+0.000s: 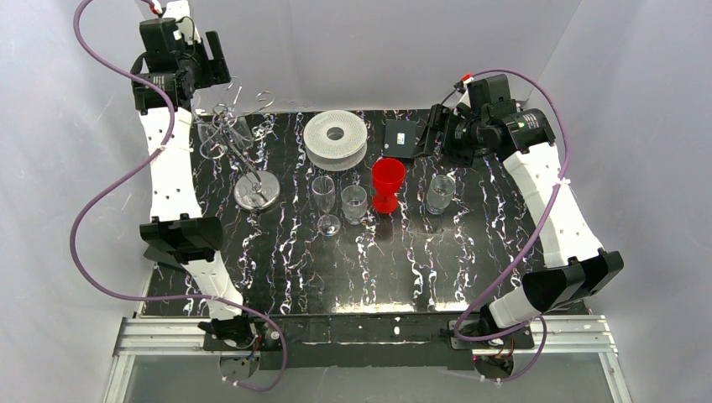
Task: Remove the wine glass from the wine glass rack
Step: Pick up the wine glass from the wine rack.
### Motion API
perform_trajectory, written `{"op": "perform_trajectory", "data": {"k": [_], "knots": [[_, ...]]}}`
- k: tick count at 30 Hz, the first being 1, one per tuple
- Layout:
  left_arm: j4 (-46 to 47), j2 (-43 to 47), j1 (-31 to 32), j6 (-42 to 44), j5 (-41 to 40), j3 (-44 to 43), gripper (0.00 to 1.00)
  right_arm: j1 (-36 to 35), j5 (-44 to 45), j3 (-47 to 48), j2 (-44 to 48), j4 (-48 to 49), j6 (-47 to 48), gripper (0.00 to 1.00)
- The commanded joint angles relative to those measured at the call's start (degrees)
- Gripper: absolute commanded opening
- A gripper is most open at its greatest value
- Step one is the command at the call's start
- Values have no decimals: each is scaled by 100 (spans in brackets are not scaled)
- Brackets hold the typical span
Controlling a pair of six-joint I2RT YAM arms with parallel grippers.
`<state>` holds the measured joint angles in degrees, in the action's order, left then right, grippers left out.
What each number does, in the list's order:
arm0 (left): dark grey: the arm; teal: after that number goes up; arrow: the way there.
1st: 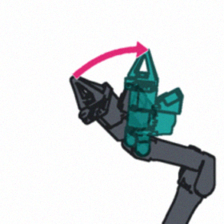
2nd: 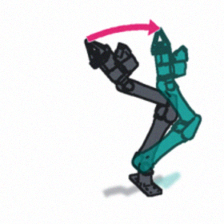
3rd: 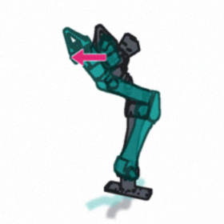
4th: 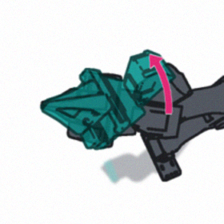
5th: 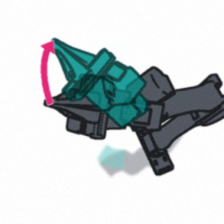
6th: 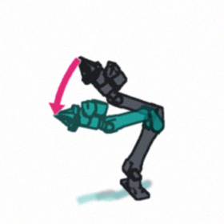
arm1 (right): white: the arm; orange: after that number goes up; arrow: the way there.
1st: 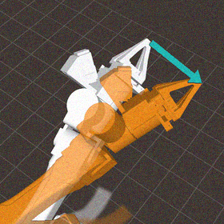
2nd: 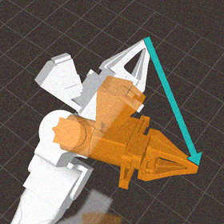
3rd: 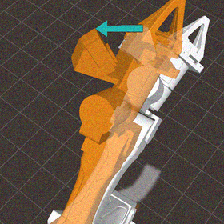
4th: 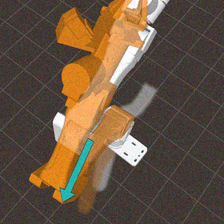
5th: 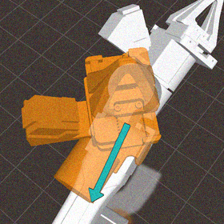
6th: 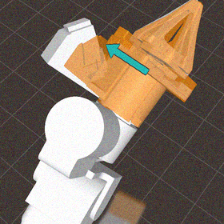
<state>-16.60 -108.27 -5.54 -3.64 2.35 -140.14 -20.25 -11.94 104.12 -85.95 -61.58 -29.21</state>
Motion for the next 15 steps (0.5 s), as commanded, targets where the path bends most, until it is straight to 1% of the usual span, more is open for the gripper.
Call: {"op": "perform_trajectory", "data": {"k": [1, 6, 8, 15], "knots": [[333, 178, -52, 95, -155, -404, 49, 21, 60, 29, 65, 76, -9, 82], [428, 61, -72, 124, -155, -464, 49, 21, 58, 40, 48, 84, 16, 85], [461, 39, -78, 128, -371, -455, 49, 26, 53, 49, 44, 82, 13, 86], [656, -54, -73, 111, -562, -415, 49, 34, 61, 74, 17, 85, 24, 88]]}}
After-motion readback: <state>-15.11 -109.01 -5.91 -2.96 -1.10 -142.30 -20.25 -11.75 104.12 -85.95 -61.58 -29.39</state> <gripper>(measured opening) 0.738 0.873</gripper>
